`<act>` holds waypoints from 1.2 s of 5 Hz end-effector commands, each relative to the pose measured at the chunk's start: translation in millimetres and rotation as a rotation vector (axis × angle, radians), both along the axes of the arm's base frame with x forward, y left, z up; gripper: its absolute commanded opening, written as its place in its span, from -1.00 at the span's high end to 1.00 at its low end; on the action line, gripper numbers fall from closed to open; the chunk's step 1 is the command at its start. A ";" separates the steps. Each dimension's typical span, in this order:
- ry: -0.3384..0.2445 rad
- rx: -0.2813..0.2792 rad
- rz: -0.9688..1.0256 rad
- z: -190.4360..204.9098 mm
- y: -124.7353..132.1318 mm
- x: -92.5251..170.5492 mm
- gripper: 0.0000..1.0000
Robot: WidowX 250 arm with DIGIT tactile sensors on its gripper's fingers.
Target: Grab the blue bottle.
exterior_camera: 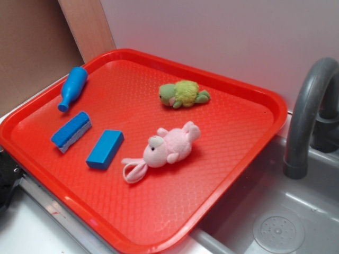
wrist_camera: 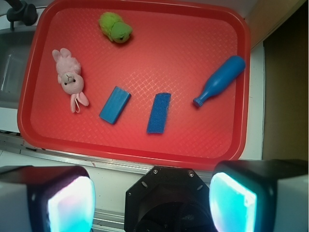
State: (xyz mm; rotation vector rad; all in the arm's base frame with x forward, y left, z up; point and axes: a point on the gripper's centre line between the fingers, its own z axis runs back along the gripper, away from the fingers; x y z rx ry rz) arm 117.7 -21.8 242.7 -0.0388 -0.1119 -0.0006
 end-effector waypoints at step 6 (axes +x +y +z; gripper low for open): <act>-0.023 -0.052 0.863 -86.5 97.9 64.4 -1.00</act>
